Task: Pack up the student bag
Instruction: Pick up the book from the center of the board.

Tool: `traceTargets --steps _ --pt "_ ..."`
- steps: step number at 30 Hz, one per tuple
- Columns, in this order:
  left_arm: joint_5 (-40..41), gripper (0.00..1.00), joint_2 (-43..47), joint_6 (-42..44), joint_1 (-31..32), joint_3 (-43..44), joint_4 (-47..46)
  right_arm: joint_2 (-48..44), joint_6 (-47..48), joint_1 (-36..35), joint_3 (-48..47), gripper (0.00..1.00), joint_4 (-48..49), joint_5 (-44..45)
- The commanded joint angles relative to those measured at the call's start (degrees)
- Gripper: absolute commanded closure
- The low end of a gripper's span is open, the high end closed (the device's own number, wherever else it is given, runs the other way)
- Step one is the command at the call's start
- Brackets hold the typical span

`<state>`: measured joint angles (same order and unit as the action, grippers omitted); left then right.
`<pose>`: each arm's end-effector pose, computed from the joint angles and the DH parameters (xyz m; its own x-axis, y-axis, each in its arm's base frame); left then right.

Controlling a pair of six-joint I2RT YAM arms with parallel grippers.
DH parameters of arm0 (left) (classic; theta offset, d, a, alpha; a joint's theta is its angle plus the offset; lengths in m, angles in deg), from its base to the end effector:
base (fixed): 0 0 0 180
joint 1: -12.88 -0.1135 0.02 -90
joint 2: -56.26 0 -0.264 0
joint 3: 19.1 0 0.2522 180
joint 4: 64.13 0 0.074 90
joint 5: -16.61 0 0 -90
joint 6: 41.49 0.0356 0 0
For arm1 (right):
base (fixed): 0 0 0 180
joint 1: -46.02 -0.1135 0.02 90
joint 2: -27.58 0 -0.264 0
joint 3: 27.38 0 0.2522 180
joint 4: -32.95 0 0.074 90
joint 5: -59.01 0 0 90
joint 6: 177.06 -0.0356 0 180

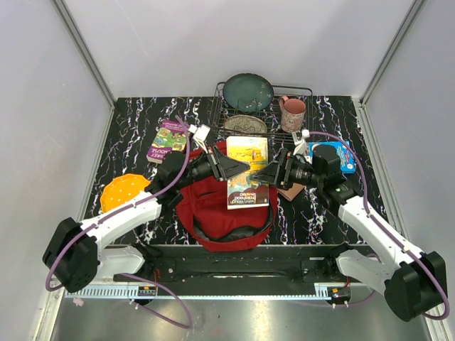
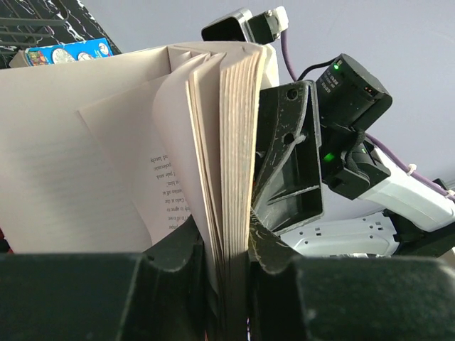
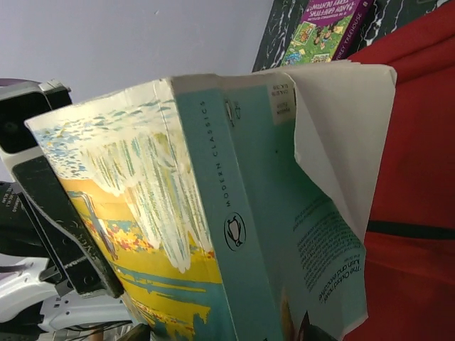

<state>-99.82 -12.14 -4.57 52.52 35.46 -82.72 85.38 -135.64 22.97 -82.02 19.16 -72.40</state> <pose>0.2003 -0.1865 0.3074 -0.6915 -0.3568 -0.6281 0.5993 0.2020 -0.7746 0.2001 0.1107 0.2936 -0.8343 0.2562 -0.4882 -0.3783 0.3783 0.8449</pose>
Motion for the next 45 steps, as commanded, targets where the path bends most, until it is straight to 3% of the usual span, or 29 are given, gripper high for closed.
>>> traceTargets --steps 1,5,9,13,17,20,22,25,27,28,33,37,40,45 --pt "-1.5 1.00 1.7 -1.5 -0.1 2.5 -11.8 1.2 3.9 -1.1 -1.8 0.11 -2.0 2.6" --pt "-1.6 1.00 2.0 -1.1 -0.1 2.4 -11.3 1.3 1.1 -1.2 0.5 0.11 3.9 -0.7" --pt "-1.3 1.00 2.0 -1.2 -0.1 1.8 -12.1 1.8 -5.9 -1.2 3.5 0.11 18.2 -5.6" --pt "-1.6 1.00 1.6 -2.0 -0.1 1.7 -13.5 2.8 -10.7 -1.3 5.6 0.16 24.8 -7.2" --pt "-1.7 1.00 1.8 -1.9 -0.1 1.6 -13.3 2.0 -10.7 -1.4 5.8 0.41 24.8 -6.6" --pt "-1.1 1.00 2.0 -1.5 -0.1 1.2 -12.4 1.1 -11.4 -1.3 5.8 0.52 25.2 -6.4" --pt "-0.2 0.98 2.4 -1.6 -0.1 0.7 -11.3 0.6 -11.9 -1.3 5.8 0.68 25.3 -6.2" --pt "1.3 0.49 3.2 -1.2 -0.1 0.2 -8.9 -0.3 -11.4 -1.3 5.5 0.94 23.5 -5.2" --pt "2.2 0.20 4.2 0.4 -0.1 0.7 -3.3 -2.0 -10.1 -1.3 4.9 1.00 19.2 -2.6" --pt "4.0 0.14 4.9 1.7 -0.1 1.0 -0.5 -3.5 -8.3 -1.3 4.2 1.00 17.4 -1.7" --pt "11.5 0.06 12.1 9.3 -0.2 3.4 14.7 -7.2 -2.8 -1.3 1.2 0.99 3.9 4.9" --pt "10.7 0.04 13.8 11.2 -0.2 5.3 17.4 -6.8 -1.1 -1.3 -0.2 0.95 0.4 6.1" --pt "12.3 0.03 13.7 12.6 -0.2 7.2 22.2 -5.2 -2.2 -1.4 0.2 0.97 1.6 4.4" --pt "21.0 0.01 16.5 13.8 -0.3 5.7 29.8 -4.0 -9.8 -1.4 2.5 0.98 16.2 -2.3"
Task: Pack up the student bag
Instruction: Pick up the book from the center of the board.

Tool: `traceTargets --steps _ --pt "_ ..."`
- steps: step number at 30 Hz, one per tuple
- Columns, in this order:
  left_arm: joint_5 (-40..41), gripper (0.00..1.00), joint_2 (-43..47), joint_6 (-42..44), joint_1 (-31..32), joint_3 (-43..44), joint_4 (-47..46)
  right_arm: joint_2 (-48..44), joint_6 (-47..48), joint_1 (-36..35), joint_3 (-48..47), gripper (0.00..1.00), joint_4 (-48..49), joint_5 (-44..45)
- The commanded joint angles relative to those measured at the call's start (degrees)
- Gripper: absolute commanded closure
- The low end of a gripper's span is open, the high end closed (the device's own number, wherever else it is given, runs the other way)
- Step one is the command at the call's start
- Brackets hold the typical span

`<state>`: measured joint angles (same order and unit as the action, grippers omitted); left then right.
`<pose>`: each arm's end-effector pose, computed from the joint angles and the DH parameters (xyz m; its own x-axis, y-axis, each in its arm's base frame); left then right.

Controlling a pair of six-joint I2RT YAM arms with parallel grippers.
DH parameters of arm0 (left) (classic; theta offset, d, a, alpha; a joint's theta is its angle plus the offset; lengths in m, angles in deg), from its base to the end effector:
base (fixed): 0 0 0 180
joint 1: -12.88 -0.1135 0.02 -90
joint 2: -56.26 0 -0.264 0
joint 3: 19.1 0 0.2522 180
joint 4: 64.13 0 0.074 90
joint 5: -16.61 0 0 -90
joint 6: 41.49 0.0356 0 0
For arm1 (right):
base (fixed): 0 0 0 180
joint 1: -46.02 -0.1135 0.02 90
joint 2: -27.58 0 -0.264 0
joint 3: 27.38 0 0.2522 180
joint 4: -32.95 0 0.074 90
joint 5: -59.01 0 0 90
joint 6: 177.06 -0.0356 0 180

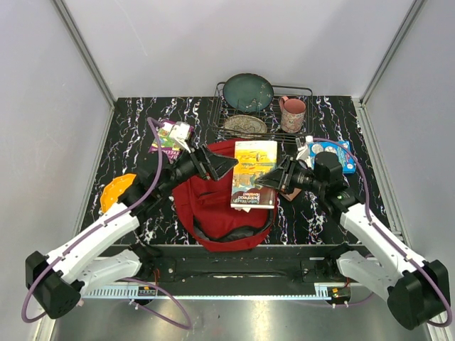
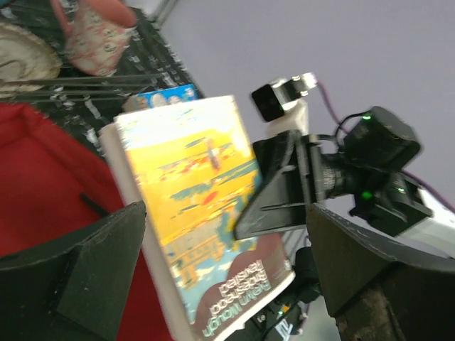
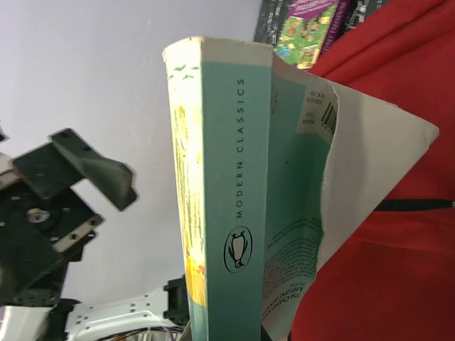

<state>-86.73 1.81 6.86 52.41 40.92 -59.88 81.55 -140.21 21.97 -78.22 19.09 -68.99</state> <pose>0.1692 -0.1503 0.3553 -0.5165 -0.4121 -0.7506 0.6075 0.4413 -0.6604 0.1866 0.1073 0.2834 -0.8473 0.3124 -0.4296 -0.3015 0.3829 0.8732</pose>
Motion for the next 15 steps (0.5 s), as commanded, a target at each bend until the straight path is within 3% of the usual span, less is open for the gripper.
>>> traceTargets --steps 1,2,5,7,8,10,13,14,15 --pt "9.2 0.01 3.4 2.3 -0.2 -0.3 7.7 1.3 -8.4 -0.4 -0.6 0.98 19.1 -8.3" --pt "10.8 0.01 5.1 2.1 -0.2 -0.6 9.3 2.3 -10.6 -0.4 -0.1 0.98 25.9 -9.5" --pt "15.2 0.01 8.6 3.0 -0.2 -0.6 12.6 7.4 -16.1 -0.3 1.2 0.83 32.3 -11.2" --pt "16.9 0.01 9.8 3.4 -0.2 -0.6 15.0 12.0 -13.8 -0.3 0.7 0.80 28.1 -9.1" --pt "17.2 0.01 10.3 3.6 -0.2 -0.6 15.8 13.7 -11.7 -0.3 0.4 0.75 23.1 -8.5" --pt "17.1 0.01 10.6 3.3 -0.2 -0.8 17.0 19.0 -8.4 -0.3 1.3 0.68 22.1 -6.4" --pt "15.9 0.01 10.2 2.5 -0.3 -1.9 17.7 27.2 -8.2 -0.3 3.1 0.54 26.5 -5.8" --pt "15.6 0.01 10.0 1.8 -0.2 -2.4 17.7 29.2 -9.0 -0.3 3.2 0.42 30.0 -6.6" --pt "14.9 0.01 9.8 1.7 -0.2 -2.6 17.7 31.1 -9.7 -0.3 3.6 0.38 32.3 -7.2"
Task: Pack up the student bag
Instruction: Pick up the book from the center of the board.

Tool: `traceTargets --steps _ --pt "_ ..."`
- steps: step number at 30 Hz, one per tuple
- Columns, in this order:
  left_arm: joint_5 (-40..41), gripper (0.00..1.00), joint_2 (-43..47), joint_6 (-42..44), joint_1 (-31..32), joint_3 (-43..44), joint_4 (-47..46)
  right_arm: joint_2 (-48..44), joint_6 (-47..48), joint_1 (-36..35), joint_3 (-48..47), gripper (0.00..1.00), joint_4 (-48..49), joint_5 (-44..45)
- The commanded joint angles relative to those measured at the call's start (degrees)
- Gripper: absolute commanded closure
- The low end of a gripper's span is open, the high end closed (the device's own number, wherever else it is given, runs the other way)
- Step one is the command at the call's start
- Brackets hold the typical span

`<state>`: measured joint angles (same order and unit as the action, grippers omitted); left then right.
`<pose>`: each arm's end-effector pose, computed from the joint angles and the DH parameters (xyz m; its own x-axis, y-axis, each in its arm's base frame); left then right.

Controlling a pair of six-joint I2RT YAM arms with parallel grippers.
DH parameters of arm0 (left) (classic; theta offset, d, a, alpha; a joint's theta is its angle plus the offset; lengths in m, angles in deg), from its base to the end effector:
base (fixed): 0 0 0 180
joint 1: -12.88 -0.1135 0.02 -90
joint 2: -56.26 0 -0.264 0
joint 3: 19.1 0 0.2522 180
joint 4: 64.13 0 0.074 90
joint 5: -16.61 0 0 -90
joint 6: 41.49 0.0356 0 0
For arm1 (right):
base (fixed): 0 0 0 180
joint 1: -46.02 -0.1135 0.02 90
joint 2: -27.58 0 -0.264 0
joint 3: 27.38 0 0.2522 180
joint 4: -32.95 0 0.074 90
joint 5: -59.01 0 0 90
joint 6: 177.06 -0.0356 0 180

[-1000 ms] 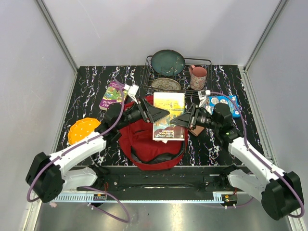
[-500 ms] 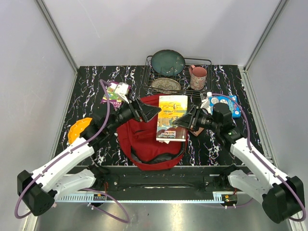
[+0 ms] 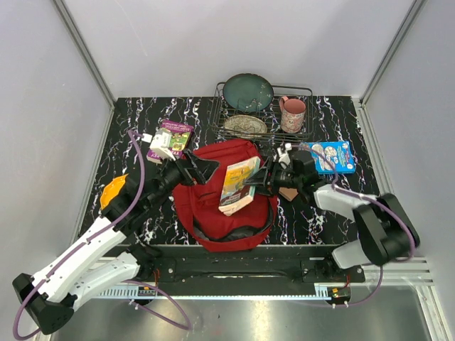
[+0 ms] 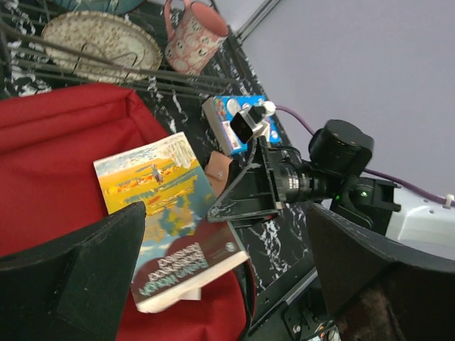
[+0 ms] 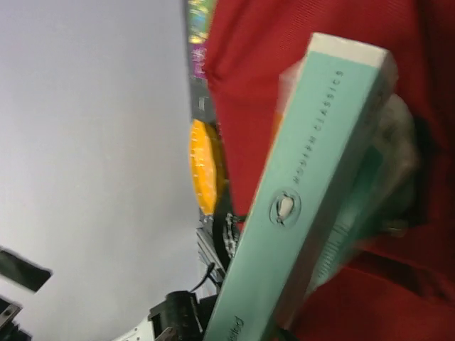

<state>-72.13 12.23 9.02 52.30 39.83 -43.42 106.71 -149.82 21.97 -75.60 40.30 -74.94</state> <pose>0.1418 -0.1156 0.3507 -0.4533 -0.4504 -0.7692 0.4272 0.6476 -0.6310 0.2437 0.1358 0.2034 -0.9445 0.2795 -0.1729 -0.0757 0.3271 0.9420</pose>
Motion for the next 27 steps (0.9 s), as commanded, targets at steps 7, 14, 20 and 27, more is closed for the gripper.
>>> traceTargets --steps 7,14,20,27 --pt "-0.9 0.01 -1.7 -0.6 -0.2 -1.8 1.0 11.9 -6.3 -0.5 4.8 0.32 22.6 -0.5" --pt "-0.9 0.01 -2.8 -0.2 -0.1 -1.7 0.8 -1.4 5.4 -0.6 1.7 0.96 -5.7 11.1" --pt "-0.9 0.01 -3.1 -0.5 -0.1 -2.2 0.9 -12.8 4.0 -0.4 -1.0 1.00 -3.5 7.9" --pt "-4.5 0.01 -5.0 -3.2 -0.7 -2.0 -6.6 -17.5 -7.5 -0.5 -1.5 1.00 9.6 -1.7"
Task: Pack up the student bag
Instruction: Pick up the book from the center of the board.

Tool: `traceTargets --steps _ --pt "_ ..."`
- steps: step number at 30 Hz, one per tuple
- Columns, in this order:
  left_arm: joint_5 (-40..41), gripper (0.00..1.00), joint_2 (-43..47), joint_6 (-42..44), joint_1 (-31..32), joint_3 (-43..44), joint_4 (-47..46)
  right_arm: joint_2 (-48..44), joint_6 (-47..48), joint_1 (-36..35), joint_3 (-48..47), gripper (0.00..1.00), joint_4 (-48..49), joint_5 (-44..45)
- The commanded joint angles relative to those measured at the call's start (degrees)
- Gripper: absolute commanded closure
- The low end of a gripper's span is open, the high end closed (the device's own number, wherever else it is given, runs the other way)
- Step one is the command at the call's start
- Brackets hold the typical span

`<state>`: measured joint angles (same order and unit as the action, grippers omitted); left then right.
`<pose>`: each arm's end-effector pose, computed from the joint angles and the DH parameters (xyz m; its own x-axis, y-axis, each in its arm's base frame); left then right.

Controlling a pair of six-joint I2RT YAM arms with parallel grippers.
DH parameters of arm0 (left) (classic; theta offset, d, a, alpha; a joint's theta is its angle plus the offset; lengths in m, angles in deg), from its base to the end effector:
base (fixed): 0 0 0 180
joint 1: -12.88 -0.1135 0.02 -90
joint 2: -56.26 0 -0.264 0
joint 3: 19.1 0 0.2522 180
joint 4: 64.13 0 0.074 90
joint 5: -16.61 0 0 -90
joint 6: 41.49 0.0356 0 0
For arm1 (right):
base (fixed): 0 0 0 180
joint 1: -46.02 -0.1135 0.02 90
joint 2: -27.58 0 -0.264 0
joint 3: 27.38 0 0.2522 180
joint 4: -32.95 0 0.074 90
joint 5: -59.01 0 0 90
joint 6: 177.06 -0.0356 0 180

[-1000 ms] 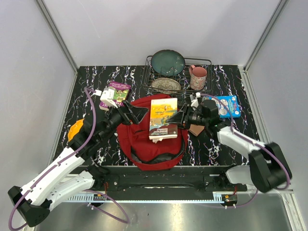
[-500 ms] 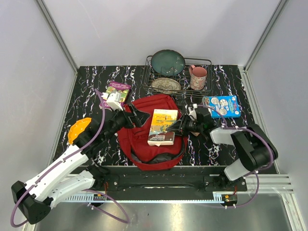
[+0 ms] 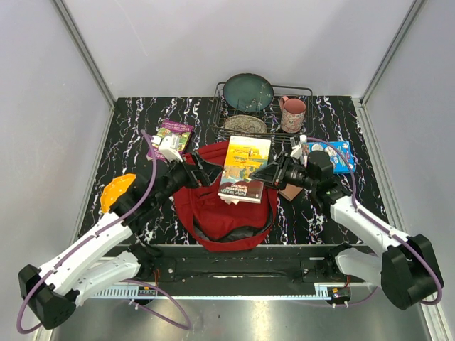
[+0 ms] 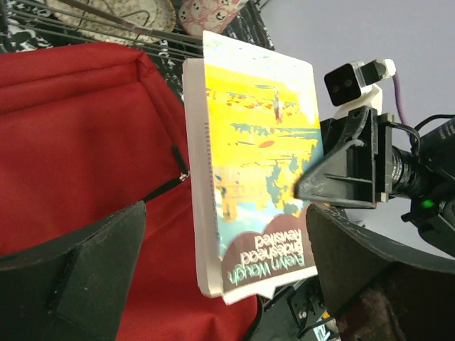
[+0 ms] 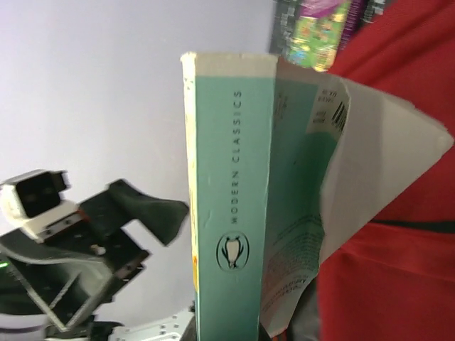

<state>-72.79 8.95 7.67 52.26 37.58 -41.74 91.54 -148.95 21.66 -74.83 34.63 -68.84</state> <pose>0.1522 -0.1245 0.3239 -0.5415 -0.4015 -0.7386 0.3601 0.6831 -0.6354 0.2138 0.1208 0.2529 -0.8737 0.3689 -0.3169 -0.2024 0.3168 0.9267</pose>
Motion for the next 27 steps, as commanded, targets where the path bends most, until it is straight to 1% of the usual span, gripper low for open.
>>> traceTargets --steps 1,2,4,6,7,8,9,10,11,13,17,19,20,25,27 --pt "-4.7 0.01 -3.3 -2.7 -0.8 0.2 -9.8 -2.4 -10.0 -0.2 -1.8 1.00 18.0 -9.7" --pt "-5.5 0.01 -4.1 -3.2 -0.9 0.4 -12.3 -2.5 -11.2 -0.2 -1.6 1.00 22.7 -10.6" --pt "-8.5 0.01 -6.6 -4.9 -1.4 0.2 -15.2 -2.8 -15.1 -0.2 -1.3 1.00 26.0 -12.4" --pt "-12.4 0.01 -8.2 -7.0 -2.0 -1.2 -21.2 -3.1 -18.3 -0.2 -0.9 1.00 31.8 -13.7" --pt "-13.9 0.01 -9.3 -9.7 -2.7 -2.0 -23.7 -3.3 -19.5 -0.2 -0.8 1.00 34.9 -14.3" --pt "-15.3 0.01 -9.8 -11.2 -3.2 -2.8 -28.8 -3.3 -20.3 -0.2 -0.6 1.00 36.5 -14.5" --pt "-17.8 0.01 -10.3 -12.6 -3.5 -4.5 -31.4 -3.6 -21.8 -0.2 -0.1 1.00 38.0 -14.8" --pt "-19.0 0.01 -10.8 -15.3 -4.0 -5.5 -34.2 -3.6 -22.5 -0.3 0.0 1.00 39.2 -15.1" --pt "-19.8 0.01 -11.0 -16.5 -4.2 -6.3 -39.0 -3.6 -22.9 -0.3 0.1 1.00 40.4 -15.2" --pt "-21.6 0.01 -11.8 -19.0 -4.6 -8.0 -42.6 -3.3 -23.5 -0.2 0.4 1.00 42.9 -15.9" --pt "-25.6 0.01 -13.5 -24.1 -5.3 -10.1 -55.0 -2.8 -24.7 -0.3 0.4 1.00 45.5 -16.4" --pt "-26.8 0.01 -15.3 -26.6 -5.3 -10.3 -57.6 -2.4 -25.8 -0.3 0.4 1.00 48.5 -16.5" --pt "-28.0 0.01 -15.8 -27.4 -5.3 -10.4 -60.4 -2.4 -26.1 -0.2 0.2 1.00 49.5 -16.6" --pt "-28.5 0.01 -19.2 -34.6 -5.4 -13.5 -70.6 -1.5 -27.2 -0.2 -1.0 1.00 55.1 -15.6" --pt "-29.3 0.01 -19.8 -35.6 -5.4 -14.0 -71.6 -0.7 -27.2 -0.3 -1.6 1.00 56.1 -15.8"
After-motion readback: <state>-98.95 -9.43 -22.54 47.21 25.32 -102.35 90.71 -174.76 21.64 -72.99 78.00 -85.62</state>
